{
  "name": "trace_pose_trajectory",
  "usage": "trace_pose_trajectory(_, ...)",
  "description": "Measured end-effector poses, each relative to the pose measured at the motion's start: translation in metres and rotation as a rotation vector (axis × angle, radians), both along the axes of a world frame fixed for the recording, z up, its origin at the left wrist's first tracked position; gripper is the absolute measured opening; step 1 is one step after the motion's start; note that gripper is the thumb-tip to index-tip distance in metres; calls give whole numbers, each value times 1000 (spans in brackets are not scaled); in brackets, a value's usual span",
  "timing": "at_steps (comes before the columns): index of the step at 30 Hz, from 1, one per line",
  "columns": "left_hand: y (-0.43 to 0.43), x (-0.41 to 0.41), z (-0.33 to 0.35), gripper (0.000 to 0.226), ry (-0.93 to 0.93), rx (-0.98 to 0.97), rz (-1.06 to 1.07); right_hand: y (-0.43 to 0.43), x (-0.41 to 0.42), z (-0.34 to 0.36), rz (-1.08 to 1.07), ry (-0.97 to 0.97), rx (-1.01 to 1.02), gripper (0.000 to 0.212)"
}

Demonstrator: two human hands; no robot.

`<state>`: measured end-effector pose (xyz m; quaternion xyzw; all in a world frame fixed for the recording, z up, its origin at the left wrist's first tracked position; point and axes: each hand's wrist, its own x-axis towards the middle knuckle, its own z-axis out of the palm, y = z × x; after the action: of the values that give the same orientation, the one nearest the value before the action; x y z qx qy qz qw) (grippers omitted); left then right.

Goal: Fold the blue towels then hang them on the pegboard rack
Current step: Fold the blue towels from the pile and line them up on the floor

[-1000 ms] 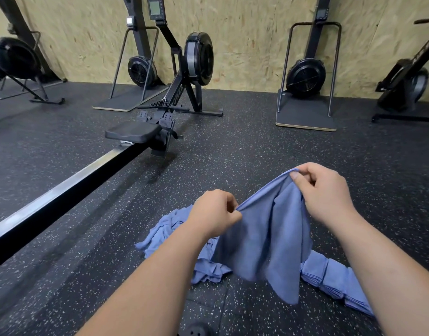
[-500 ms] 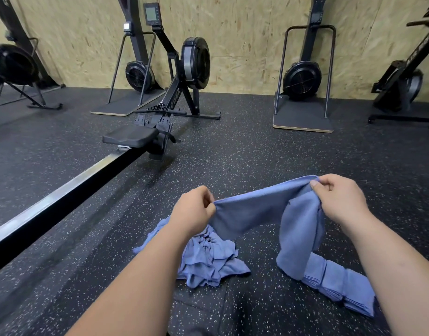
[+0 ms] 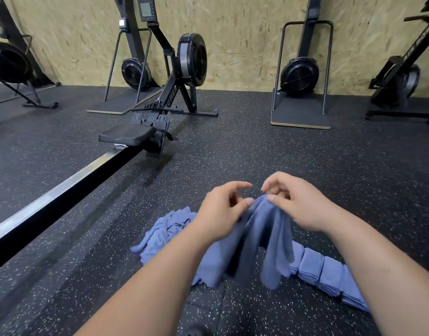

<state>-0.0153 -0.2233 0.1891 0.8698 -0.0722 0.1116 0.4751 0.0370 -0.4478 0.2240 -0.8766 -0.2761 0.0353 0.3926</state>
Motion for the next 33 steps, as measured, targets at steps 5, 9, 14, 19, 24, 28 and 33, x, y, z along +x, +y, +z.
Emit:
trace_pose_trajectory(5, -15, -4, 1, 9, 33, 138, 21, 11, -12, 4, 44, -59, -1, 28)
trace_pose_trajectory(9, -15, -6, 5, 13, 28, 142, 96, 4, -12, 1, -30, -82, -99, 32)
trace_pose_trajectory(14, -9, -6, 10, 11, 16, 46, 149, -6, -10, 1, -221, -131, -229, 20)
trace_pose_trajectory(19, 0, -5, 12, 11, -8, -12, 236, -18, -5, 5, -320, -106, -344, 12)
trace_pose_trajectory(24, 8, -1, 11, 15, -27, -27, 424, -27, 1, 7, -396, -101, -350, 13)
trace_pose_trajectory(28, 16, 3, 9, 15, -6, -62, 540, -33, 6, 5, -461, -80, -360, 12)
trace_pose_trajectory(33, 22, 6, 0, 9, 80, -19, 430, -29, 7, 2, -434, 74, -68, 11)
